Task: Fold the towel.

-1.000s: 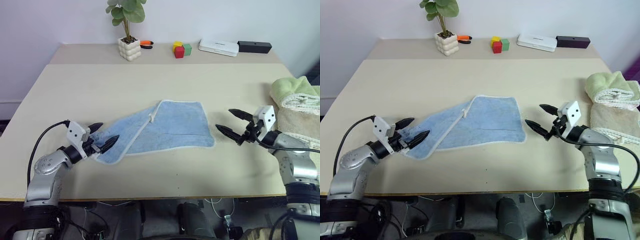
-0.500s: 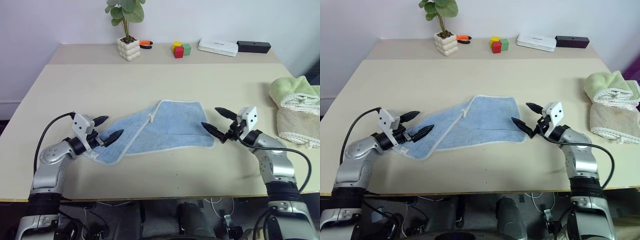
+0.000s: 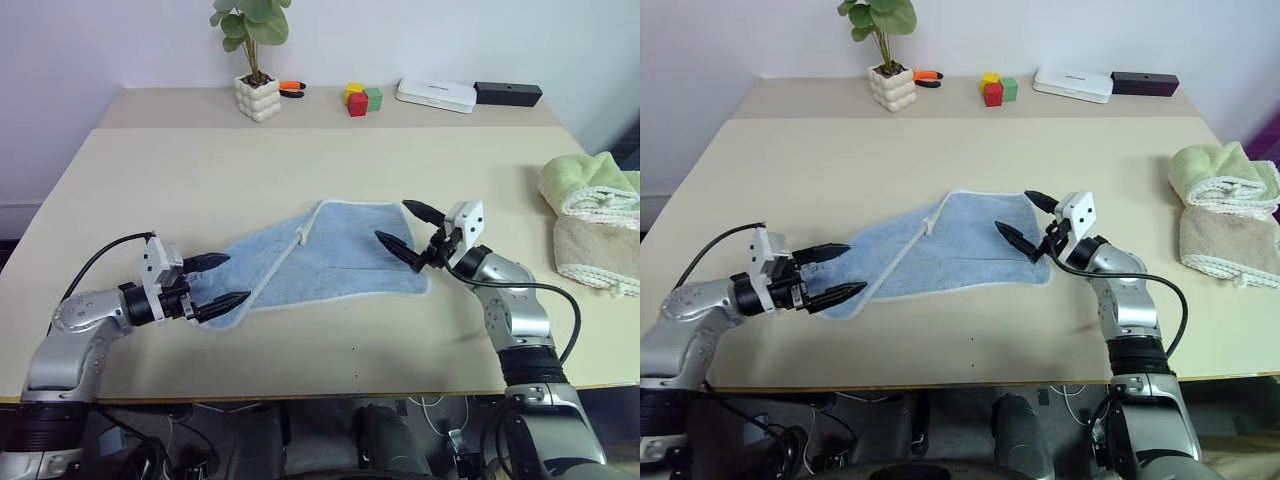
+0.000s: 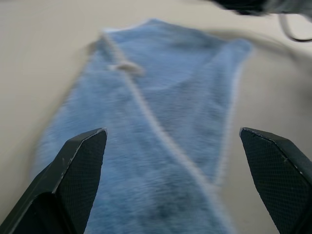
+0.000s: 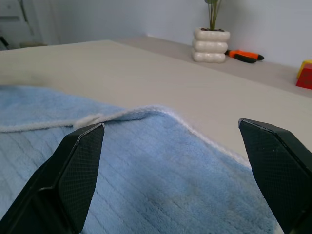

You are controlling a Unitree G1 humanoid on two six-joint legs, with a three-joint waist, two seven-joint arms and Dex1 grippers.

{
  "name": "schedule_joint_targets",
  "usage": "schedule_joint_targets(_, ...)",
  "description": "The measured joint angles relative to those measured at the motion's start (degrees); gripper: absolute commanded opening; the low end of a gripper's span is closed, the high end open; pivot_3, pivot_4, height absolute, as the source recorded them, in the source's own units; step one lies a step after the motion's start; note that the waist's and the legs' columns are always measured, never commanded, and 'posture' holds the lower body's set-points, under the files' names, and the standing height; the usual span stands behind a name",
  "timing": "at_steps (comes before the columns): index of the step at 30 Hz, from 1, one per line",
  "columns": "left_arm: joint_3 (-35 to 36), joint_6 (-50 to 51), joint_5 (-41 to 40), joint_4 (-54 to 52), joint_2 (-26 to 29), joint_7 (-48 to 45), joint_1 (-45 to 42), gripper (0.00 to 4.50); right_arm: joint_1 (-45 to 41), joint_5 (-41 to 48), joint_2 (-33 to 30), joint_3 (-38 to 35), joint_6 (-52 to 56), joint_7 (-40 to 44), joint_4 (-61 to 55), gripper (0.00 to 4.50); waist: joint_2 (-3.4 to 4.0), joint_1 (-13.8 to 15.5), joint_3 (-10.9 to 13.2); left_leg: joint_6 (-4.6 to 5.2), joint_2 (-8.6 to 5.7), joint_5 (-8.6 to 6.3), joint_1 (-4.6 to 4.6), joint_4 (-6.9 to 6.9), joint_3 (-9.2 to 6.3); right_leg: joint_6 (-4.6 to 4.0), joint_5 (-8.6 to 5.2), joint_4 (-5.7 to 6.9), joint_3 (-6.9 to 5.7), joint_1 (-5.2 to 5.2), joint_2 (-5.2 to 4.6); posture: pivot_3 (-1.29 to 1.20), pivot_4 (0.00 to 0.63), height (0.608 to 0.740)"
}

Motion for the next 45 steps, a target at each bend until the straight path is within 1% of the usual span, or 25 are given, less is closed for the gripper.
schedule_joint_targets(2,-1.8,-1.6,2.6,0.1,1.2,-1.1,0.7,4.46,1.0,0.0,0.3,0.1,0.0,-0.5,-0.4,4.49,0.06,0.1,0.0,0.00,-0.01,0.00,0.00,0.01,0.03,0.00,0.00,-0.01,0.01,0.00,-0.01,0.00,0.150,0.740)
schedule_joint_targets(6,-5.3,-8.5,9.8,3.5,1.4,-0.8,0.4,4.46,1.7,-0.3,0.4,0.1,-0.2,-1.3,-0.4,4.49,0.06,0.1,0.0,0.00,-0.01,0.00,-0.01,0.03,0.03,-0.01,0.00,-0.01,0.01,0.00,0.00,0.00,0.150,0.740)
schedule_joint_targets(11,-7.4,-14.5,14.5,6.9,1.9,-0.9,-0.1,4.46,1.8,-0.3,1.1,0.1,-0.5,-2.7,-0.6,4.49,0.07,0.1,0.0,0.00,0.00,0.00,0.00,0.01,0.03,-0.01,0.00,0.00,0.01,-0.02,0.00,0.00,0.150,0.740)
schedule_joint_targets(14,-7.8,-18.3,15.6,8.3,2.0,-1.1,-0.6,4.46,2.1,-0.3,2.1,0.3,-0.6,-3.4,-0.7,4.49,0.07,0.1,0.0,0.00,0.00,0.00,0.00,0.01,0.03,-0.01,0.00,0.00,0.01,-0.01,0.00,0.00,0.150,0.740)
schedule_joint_targets(15,-7.9,-18.9,15.7,8.7,2.1,-1.2,-0.8,4.23,2.3,-0.4,2.1,0.5,-0.6,-3.6,-0.9,4.50,0.07,0.1,0.0,0.00,0.00,0.00,0.00,0.01,0.03,-0.01,0.00,0.01,0.01,-0.01,0.00,0.00,0.150,0.740)
schedule_joint_targets(17,-8.4,-19.2,15.6,9.5,2.7,-2.3,-1.1,3.61,2.4,-0.4,2.2,0.8,-0.6,-3.8,-1.0,4.50,0.07,0.1,0.0,0.00,0.00,0.00,0.02,0.02,0.03,-0.01,0.00,0.03,0.01,-0.01,0.00,0.00,0.150,0.740)
schedule_joint_targets(24,-8.2,-20.1,14.4,10.6,3.5,-3.7,-0.6,0.13,2.4,-0.5,2.2,1.1,-0.8,-4.2,-0.9,4.50,0.15,0.0,0.0,0.00,0.02,0.00,0.10,0.02,0.05,0.00,-0.01,0.11,0.01,0.01,0.00,0.00,0.150,0.740)
schedule_joint_targets(25,-8.0,-19.9,14.1,10.6,3.8,-4.0,-0.4,0.05,2.3,-0.6,2.1,1.1,-0.8,-4.2,-0.9,4.50,0.15,0.0,0.0,0.01,0.02,0.00,0.09,0.01,0.06,0.00,-0.01,0.10,0.01,0.01,0.00,0.00,0.150,0.740)
schedule_joint_targets(33,-7.0,-20.2,13.0,11.2,4.3,-4.4,0.5,0.05,1.6,-0.8,2.2,1.3,-1.5,-4.1,-0.8,4.50,0.15,0.0,0.0,0.01,0.03,0.00,0.09,0.01,0.06,0.01,-0.01,0.11,0.01,0.00,0.00,0.00,0.150,0.740)
schedule_joint_targets(36,-5.9,-16.8,11.5,13.4,3.9,-2.9,-1.2,0.05,1.5,-0.8,2.4,1.5,-1.8,-4.1,-0.7,4.50,0.14,0.1,0.0,0.01,0.03,0.00,0.09,0.03,0.06,0.01,-0.01,0.14,0.01,0.00,0.00,0.00,0.150,0.740)
schedule_joint_targets(39,-4.6,-12.0,9.3,14.9,3.9,-2.5,-2.4,0.97,1.4,-0.8,2.7,1.7,-1.8,-4.1,-0.5,4.50,0.14,0.0,0.0,0.01,0.02,0.00,0.09,0.03,0.07,0.02,-0.01,0.14,0.01,0.00,0.00,0.00,0.150,0.740)
schedule_joint_targets(41,-4.6,-11.3,9.0,14.6,3.9,-3.2,-1.9,1.89,1.4,-0.8,2.7,1.8,-1.8,-4.1,-0.5,4.50,0.14,0.0,0.0,0.01,0.02,0.00,0.08,0.02,0.06,0.02,-0.02,0.13,0.01,-0.01,0.00,0.00,0.150,0.740)
schedule_joint_targets(45,-4.5,-11.5,8.8,12.4,4.6,-4.5,0.2,1.89,1.4,-0.8,2.7,1.8,-1.8,-4.0,-0.5,4.50,0.15,0.1,0.0,0.00,0.03,0.00,0.09,0.02,0.06,0.02,-0.02,0.15,0.00,-0.01,0.00,0.00,0.150,0.740)
